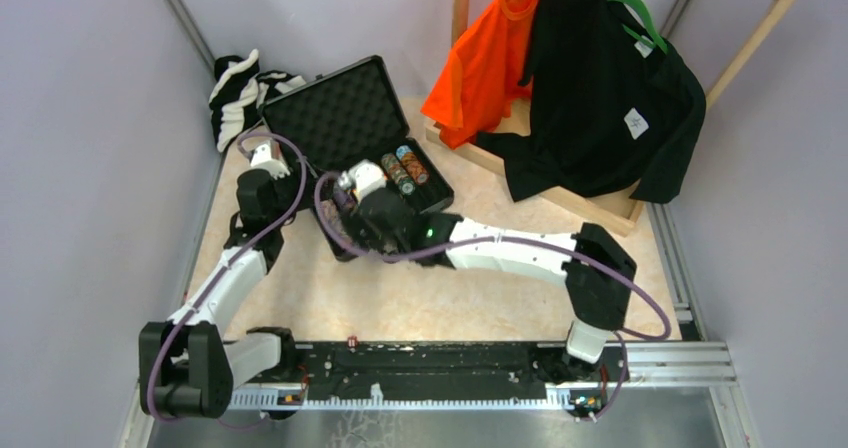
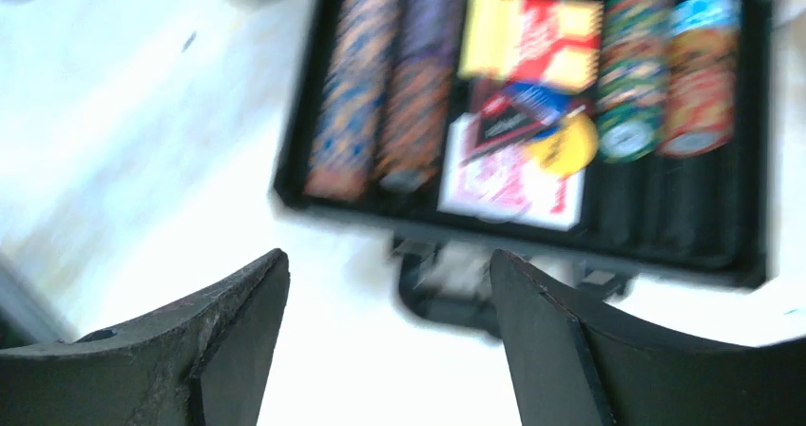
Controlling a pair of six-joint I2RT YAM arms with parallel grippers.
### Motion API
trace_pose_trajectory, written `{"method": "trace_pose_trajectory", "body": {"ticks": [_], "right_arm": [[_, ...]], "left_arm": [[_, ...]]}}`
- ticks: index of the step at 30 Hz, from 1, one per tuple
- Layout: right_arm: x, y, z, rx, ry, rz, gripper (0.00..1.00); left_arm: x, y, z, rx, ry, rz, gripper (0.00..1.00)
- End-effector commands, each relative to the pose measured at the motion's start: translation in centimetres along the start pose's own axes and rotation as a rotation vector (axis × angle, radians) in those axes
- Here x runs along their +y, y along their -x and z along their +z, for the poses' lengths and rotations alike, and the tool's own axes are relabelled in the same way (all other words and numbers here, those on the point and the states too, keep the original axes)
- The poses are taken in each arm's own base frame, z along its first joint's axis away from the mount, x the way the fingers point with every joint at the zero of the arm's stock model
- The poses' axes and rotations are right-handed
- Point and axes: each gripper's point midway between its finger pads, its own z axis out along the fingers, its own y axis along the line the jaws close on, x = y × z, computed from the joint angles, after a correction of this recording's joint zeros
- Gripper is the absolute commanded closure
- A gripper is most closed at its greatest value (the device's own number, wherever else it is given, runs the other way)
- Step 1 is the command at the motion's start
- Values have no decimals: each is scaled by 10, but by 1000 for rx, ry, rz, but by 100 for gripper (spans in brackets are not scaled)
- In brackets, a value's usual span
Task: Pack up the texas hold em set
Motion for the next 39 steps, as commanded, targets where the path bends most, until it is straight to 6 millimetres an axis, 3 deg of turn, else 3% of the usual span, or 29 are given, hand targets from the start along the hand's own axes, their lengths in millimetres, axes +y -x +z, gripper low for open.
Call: {"method": "trace_pose_trajectory", "body": {"ticks": [1, 4, 7, 13, 17, 22, 31, 39], "right_arm": [[55, -62, -47, 125, 106, -57, 23], [90, -94, -70, 164, 163, -110, 27], [116, -106, -89, 175, 192, -135, 32], [156, -130, -102, 212, 280, -148, 33], [173, -157, -104, 261, 302, -180, 33], [183, -175, -102, 292, 319, -194, 33], [197, -182, -91, 319, 334, -226, 36], [197, -186, -81, 339, 344, -208, 37]], "left_arm": [[-9, 14, -10, -27, -13, -48, 1], [-13, 9, -12, -11, -26, -114, 1], [-6, 6, -12, -4, 10, -126, 1], [8, 9, -18, -34, 81, -98, 1], [11, 7, -19, -34, 89, -92, 1], [8, 5, -17, -24, 73, -87, 1], [10, 4, -16, -22, 78, -73, 1], [7, 10, -18, -36, 73, -71, 1]]}}
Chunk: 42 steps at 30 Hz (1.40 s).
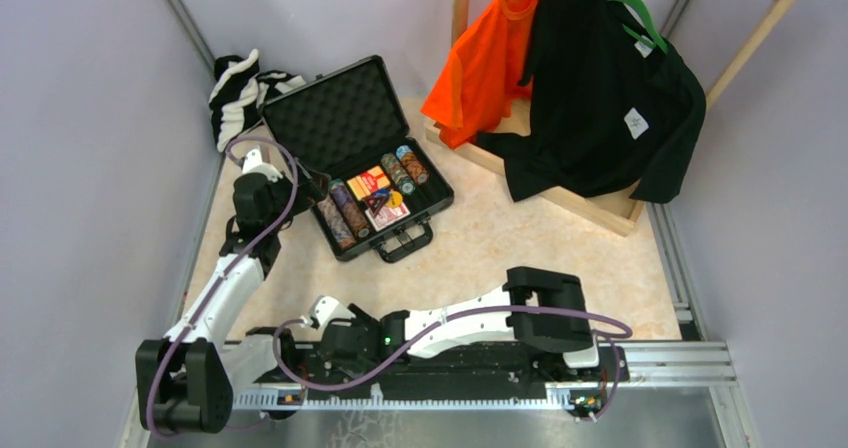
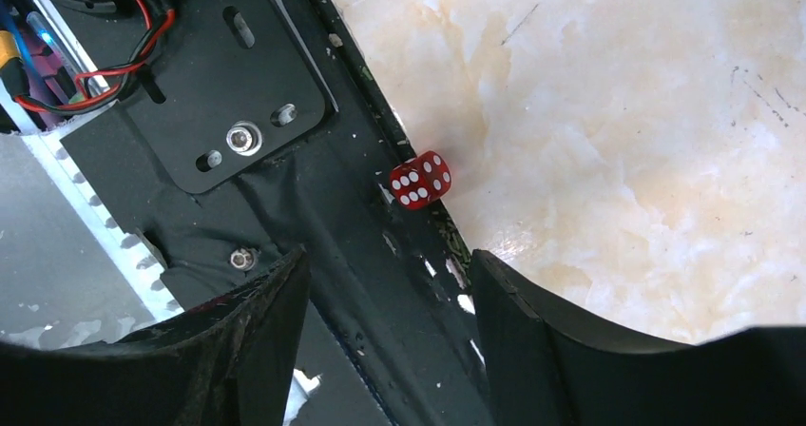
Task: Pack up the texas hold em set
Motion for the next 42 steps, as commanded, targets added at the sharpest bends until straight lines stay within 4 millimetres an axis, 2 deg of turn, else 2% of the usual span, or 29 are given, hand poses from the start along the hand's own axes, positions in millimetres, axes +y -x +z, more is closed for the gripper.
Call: {"method": "trace_pose_trajectory", "body": {"ticks": [1, 8, 21, 27, 33, 40, 42], "right_arm": [[5, 23, 4, -46, 35, 34, 38], [-2, 27, 11, -49, 42, 52, 40], [-1, 27, 23, -43, 58, 43, 43], [-10, 29, 28, -47, 40, 57, 44], [-13, 30, 33, -49, 36, 66, 50], [-10, 33, 34, -52, 52, 49, 51], [-11, 34, 35, -55, 49, 47, 56]], "left_arm": [[0, 6, -2, -19, -1, 9, 1], [-1, 4, 0, -11, -10, 12, 1], [-1, 4, 1, -11, -11, 19, 1], [-5, 2, 1, 2, -39, 17, 1], [-6, 0, 3, 9, -43, 19, 1], [-5, -3, 5, 18, -45, 23, 1], [-5, -3, 5, 19, -45, 23, 1]]}}
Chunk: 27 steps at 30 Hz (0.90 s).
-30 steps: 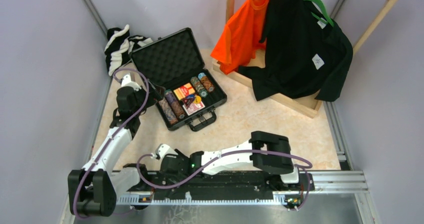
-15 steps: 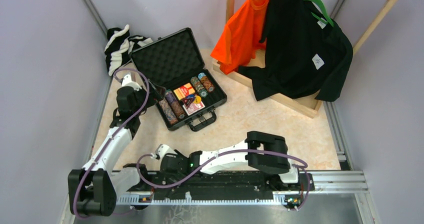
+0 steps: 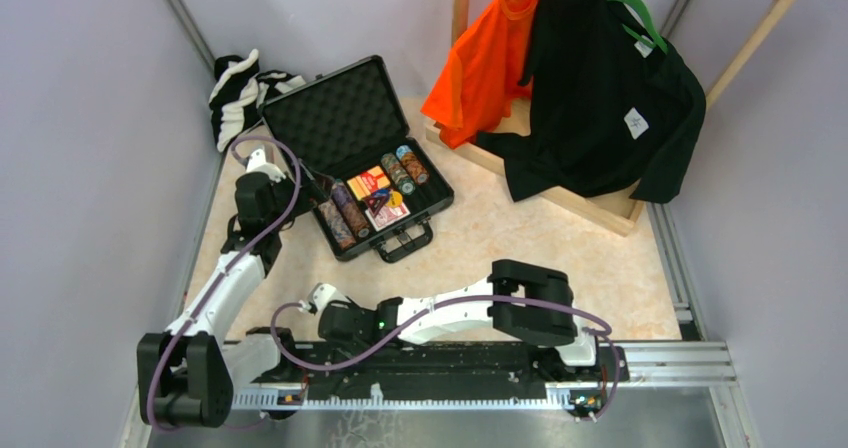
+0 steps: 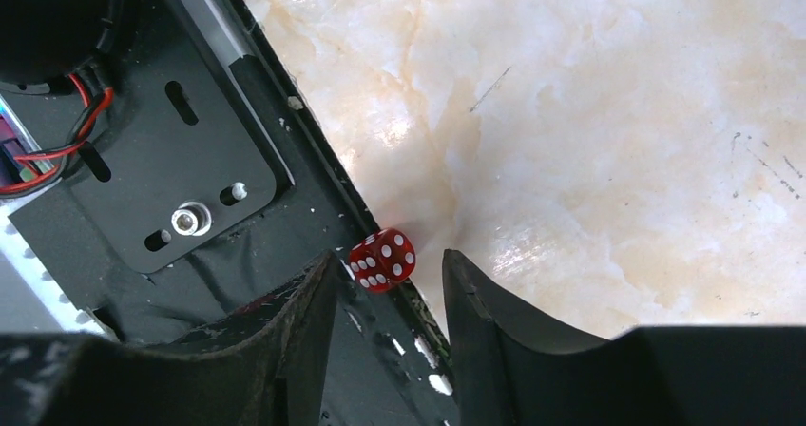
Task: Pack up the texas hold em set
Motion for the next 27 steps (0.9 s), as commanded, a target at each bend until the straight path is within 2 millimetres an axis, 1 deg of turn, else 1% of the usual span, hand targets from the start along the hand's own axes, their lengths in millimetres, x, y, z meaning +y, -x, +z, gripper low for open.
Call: {"method": "trace_pose_trajectory", "body": {"ticks": [1, 9, 19, 23, 27], "right_arm": [[7, 26, 2, -63, 26, 7, 59], [5, 21, 2, -55, 24, 9, 61], [3, 21, 4, -56, 18, 4, 78], [-4, 28, -2, -69, -2, 17, 79], [-16, 45, -15, -112, -14, 38, 79]], "left_arm": [[-3, 7, 1, -22, -21, 18, 1], [-3, 7, 2, -21, -22, 18, 1], [-2, 7, 1, -23, -19, 20, 1], [-3, 6, 1, -23, -20, 21, 1], [-2, 6, 2, -22, -18, 19, 1]]}}
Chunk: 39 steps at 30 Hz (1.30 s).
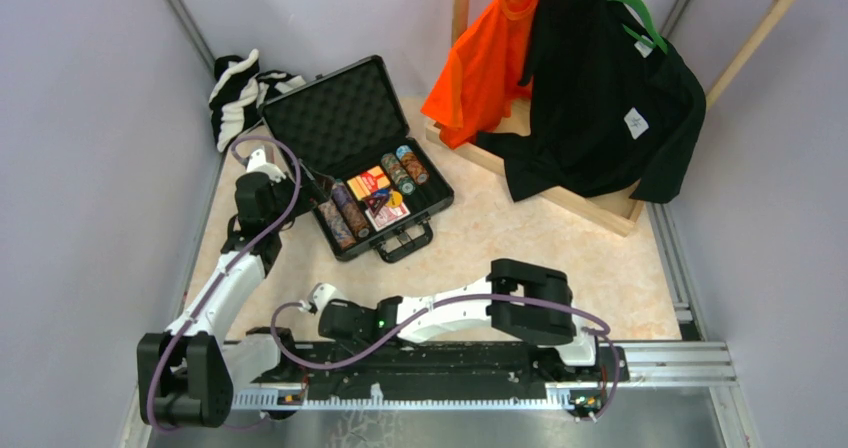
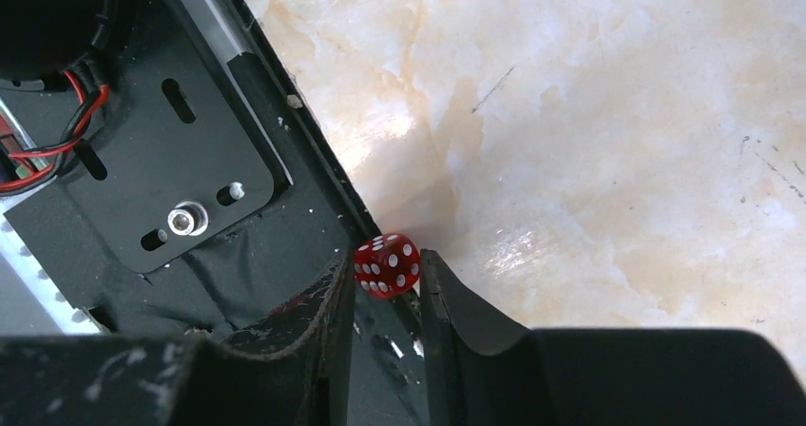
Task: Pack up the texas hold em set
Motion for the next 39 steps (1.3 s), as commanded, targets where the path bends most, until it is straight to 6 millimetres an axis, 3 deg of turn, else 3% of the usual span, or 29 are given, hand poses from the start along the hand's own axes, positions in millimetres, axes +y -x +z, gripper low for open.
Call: {"method": "trace_pose_trajectory", "body": {"ticks": [1, 7, 11, 15, 23, 33, 35, 39], "right_arm": [[-19, 49, -20, -127, -29, 47, 79], [-38, 66, -33, -168, -56, 62, 79], [-64, 77, -41, -187, -99, 82, 79], [-101, 98, -59, -235, -143, 110, 79], [-203, 139, -86, -307, -336, 166, 79], [-301, 176, -65, -330, -383, 251, 79], [-320, 178, -54, -312, -402, 259, 79], [-342, 183, -36, -295, -401, 274, 79]], "left_arm": [[-2, 6, 2, -23, -15, 18, 1], [0, 6, 3, -23, -12, 21, 1], [1, 6, 3, -25, -7, 23, 1], [1, 5, 5, -19, -10, 18, 1], [11, 7, 8, -23, 25, -3, 1], [32, 14, 9, -60, 68, -45, 1], [33, 14, 11, -64, 63, -47, 1], [38, 15, 14, -76, 69, -52, 1]]}}
